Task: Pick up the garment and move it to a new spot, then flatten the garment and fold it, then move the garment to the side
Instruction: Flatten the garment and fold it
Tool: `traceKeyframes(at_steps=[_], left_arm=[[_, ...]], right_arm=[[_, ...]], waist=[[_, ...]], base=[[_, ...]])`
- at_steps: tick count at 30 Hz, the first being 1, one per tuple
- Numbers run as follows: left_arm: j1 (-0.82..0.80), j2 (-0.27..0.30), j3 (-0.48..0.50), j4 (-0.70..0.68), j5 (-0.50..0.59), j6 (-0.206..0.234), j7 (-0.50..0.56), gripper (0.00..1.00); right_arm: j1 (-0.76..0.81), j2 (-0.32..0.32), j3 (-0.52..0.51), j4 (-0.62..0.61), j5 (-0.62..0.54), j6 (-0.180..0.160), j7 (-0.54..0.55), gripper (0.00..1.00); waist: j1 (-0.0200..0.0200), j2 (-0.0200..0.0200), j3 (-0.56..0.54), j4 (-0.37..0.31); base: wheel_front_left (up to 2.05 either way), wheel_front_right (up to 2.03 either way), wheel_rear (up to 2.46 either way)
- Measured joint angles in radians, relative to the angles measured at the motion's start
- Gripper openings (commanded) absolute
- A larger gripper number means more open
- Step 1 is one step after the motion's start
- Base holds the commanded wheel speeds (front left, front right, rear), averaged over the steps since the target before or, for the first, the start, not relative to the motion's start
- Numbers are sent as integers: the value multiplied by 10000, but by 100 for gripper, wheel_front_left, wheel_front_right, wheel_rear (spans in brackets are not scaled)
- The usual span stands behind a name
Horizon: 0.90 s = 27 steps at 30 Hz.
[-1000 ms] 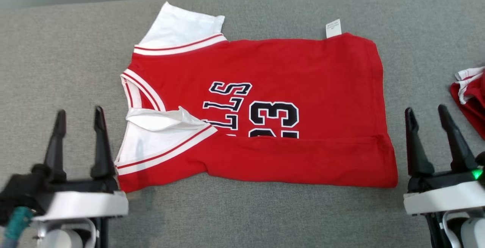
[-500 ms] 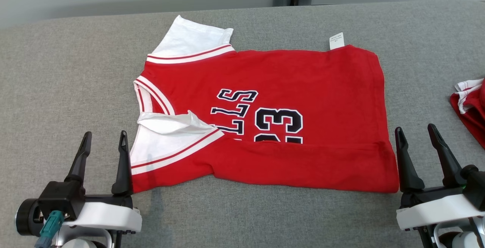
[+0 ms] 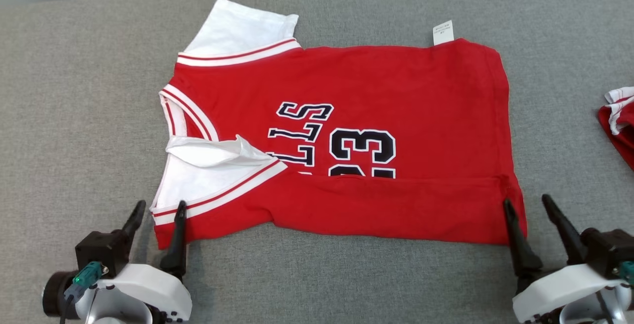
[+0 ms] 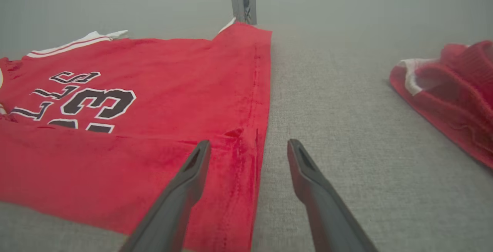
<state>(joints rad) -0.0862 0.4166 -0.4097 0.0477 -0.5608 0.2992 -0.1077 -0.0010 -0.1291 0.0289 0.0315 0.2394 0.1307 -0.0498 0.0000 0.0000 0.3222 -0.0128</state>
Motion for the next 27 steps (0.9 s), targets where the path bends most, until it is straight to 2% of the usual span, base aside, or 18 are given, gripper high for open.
traceKeyframes(at_steps=[4,12,13,14,15,22,27], left_arm=[[183,-226,88,416,-725,-263,368,100],[-144,-228,236,846,-1476,-694,1011,100],[-181,-232,261,849,-1615,-706,1172,100],[-223,-215,263,848,-1697,-738,1310,14],[-239,-169,255,838,-1726,-794,1434,0],[-196,-35,295,449,-2090,-857,1992,0],[375,134,249,-253,-2318,-773,2387,0]], right_arm=[[107,12,230,328,180,0,238,100],[-165,-142,635,855,646,-2,604,100],[-196,-171,673,907,711,-4,663,49],[-234,-209,711,932,780,-8,713,0],[-278,-242,744,957,834,-10,713,0],[-312,-485,846,853,1348,6,1035,0],[-122,-1122,1045,199,2048,0,1672,0]], waist=[[0,0,290,-32],[0,1,670,-15],[0,1,687,-15],[0,1,696,-16],[0,0,704,-19],[0,1,643,67],[0,1,527,244]], base=[[0,0,0],[0,0,0],[0,0,0],[0,0,0],[0,0,0],[0,0,0],[0,0,0]])
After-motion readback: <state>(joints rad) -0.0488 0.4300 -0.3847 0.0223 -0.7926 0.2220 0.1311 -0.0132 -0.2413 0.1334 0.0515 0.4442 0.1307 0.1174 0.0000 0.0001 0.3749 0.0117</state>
